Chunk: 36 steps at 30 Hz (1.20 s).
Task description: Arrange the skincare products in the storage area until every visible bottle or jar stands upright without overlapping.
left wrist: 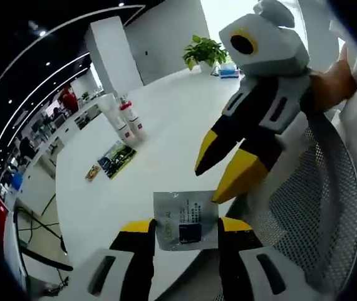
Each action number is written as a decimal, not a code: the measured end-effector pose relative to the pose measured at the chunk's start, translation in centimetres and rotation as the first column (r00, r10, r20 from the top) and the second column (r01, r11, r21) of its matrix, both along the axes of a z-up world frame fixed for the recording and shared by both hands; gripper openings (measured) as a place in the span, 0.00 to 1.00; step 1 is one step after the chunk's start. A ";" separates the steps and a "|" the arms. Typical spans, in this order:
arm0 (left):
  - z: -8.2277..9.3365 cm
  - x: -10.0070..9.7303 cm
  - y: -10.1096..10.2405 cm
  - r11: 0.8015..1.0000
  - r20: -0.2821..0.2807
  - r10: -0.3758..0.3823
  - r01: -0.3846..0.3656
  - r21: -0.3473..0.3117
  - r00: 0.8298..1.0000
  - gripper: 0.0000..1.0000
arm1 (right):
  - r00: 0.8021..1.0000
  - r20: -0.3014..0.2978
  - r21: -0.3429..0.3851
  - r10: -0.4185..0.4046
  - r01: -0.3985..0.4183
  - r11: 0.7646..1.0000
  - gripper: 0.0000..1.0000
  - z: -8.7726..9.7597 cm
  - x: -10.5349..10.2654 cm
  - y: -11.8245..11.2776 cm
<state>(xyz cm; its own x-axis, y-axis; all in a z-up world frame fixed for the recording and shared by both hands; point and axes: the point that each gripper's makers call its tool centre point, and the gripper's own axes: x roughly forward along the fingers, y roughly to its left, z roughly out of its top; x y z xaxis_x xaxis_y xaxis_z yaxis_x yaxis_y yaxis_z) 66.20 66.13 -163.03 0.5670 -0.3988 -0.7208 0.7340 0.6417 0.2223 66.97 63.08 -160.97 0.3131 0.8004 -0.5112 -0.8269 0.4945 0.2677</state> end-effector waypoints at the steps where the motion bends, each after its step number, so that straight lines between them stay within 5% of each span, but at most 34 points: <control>1: 0.1 -0.1 -0.2 1.000 0.011 -0.005 0.005 0.007 1.000 0.41 | 1.000 0.001 0.002 0.005 -0.005 1.000 0.25 0.0 0.0 0.0; 8: 1.1 -0.7 -2.0 0.982 0.107 -0.156 0.143 0.120 0.982 0.41 | 0.999 -0.051 0.032 0.013 -0.012 0.999 0.25 0.1 -0.4 0.1; 14: 2.6 -0.9 -3.4 0.974 0.169 -0.207 0.187 0.128 0.964 0.41 | 0.994 -0.104 0.068 0.012 -0.005 0.998 0.22 0.3 -0.5 0.3; 18: 3.1 -1.1 -4.1 0.967 0.201 -0.239 0.215 0.136 0.950 0.41 | 0.998 -0.054 0.053 0.028 -0.025 0.998 0.15 0.5 -0.8 0.3; 21: 3.3 -1.0 -4.2 0.964 0.213 -0.250 0.224 0.142 0.944 0.41 | 0.994 -0.097 0.077 0.045 -0.038 0.996 0.05 0.7 -1.3 0.5; 26: 3.5 -0.9 -4.3 0.965 0.218 -0.249 0.224 0.137 0.943 0.41 | 0.992 -0.125 0.089 0.014 -0.003 0.996 0.03 0.9 -0.9 0.2; 29: 3.6 -0.7 -4.3 0.970 0.220 -0.237 0.217 0.111 0.946 0.41 | 0.991 -0.134 0.102 0.009 0.005 0.995 0.01 1.1 -0.9 0.1; 31: 3.5 -0.6 -4.0 0.978 0.212 -0.206 0.193 0.083 0.955 0.41 | 0.996 -0.085 0.086 -0.002 0.009 0.996 0.00 1.2 -0.4 -0.2; 36: 2.3 -0.7 -2.0 0.991 0.080 -0.031 0.041 -0.130 0.996 0.42 | 0.997 -0.075 0.092 -0.001 0.008 0.996 0.00 1.4 -0.5 -0.2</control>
